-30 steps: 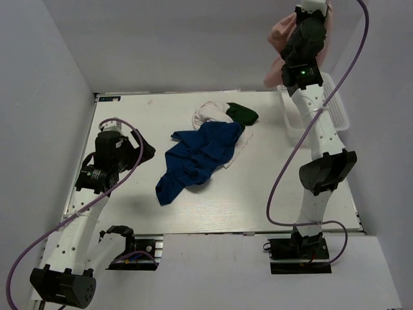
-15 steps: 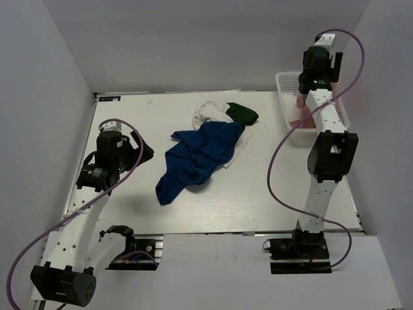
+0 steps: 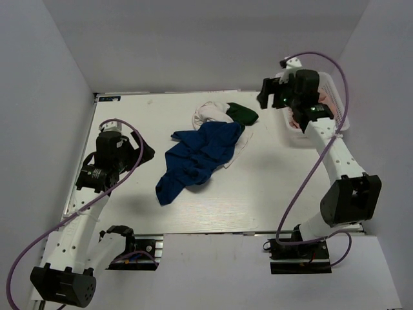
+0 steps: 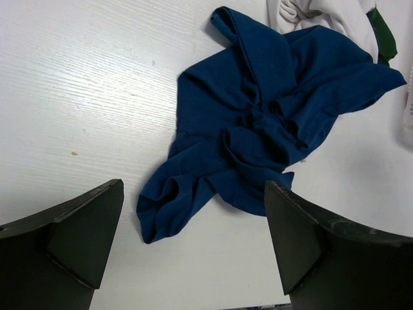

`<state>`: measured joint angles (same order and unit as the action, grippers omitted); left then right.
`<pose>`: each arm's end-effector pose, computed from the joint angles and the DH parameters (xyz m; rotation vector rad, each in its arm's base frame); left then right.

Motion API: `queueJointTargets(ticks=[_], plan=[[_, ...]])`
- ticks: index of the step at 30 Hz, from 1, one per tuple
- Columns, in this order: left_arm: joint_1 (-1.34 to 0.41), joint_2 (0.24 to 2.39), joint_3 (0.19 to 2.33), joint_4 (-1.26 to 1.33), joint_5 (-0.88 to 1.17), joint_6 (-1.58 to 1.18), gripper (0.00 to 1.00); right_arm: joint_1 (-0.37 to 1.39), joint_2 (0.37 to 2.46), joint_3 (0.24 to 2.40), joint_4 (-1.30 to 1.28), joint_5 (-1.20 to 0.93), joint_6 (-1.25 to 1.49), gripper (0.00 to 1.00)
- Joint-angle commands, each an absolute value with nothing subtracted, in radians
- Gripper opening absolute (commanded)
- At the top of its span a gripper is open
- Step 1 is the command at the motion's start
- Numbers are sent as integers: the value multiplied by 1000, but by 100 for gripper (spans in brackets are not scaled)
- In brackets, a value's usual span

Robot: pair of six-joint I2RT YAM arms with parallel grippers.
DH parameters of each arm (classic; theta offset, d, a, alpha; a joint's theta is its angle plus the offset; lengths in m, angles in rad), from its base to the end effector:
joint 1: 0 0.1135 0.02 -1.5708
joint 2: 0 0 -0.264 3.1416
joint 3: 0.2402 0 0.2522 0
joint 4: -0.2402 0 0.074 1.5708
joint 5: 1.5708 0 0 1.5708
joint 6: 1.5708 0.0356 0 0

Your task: Fold and stack the t-shirts

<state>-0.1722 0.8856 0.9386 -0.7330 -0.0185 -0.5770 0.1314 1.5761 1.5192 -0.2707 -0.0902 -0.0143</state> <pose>0.1770 -0.0301 0.3219 -0.4679 2.2301 -0.3784 0.3694 0.0520 0.3882 -0.1995 1.8899 0.1652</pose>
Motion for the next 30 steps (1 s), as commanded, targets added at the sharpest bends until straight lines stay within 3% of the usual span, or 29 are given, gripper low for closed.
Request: queueJointTargets(ticks=[1,6,14,17,18,20,21,22,30], plan=[[-175,865,933,-724,18,-581,100,196,1591,1387,-166,-307,89,90],[-175,856,923,-692,67,-581,100,310,1722,1370,-209,-305,101,90],[-175,838,905,-692,77,-581,100,460,1910,1400,-103,-97,124,90],[-175,838,905,-692,77,-581,100,486,1954,1411,-26,-43,78,73],[-175,838,905,-692,77,-581,100,492,1960,1416,-12,-37,58,51],[-175,838,905,-692,77,-581,100,517,1968,1442,-14,-15,54,29],[-175,828,905,-692,77,-581,100,522,1964,1448,-12,-18,52,10],[-175,828,905,-692,77,-581,100,528,1950,1453,-14,-26,43,0],[-166,818,905,-669,97,-581,100,670,1695,1399,-63,-155,-110,0]])
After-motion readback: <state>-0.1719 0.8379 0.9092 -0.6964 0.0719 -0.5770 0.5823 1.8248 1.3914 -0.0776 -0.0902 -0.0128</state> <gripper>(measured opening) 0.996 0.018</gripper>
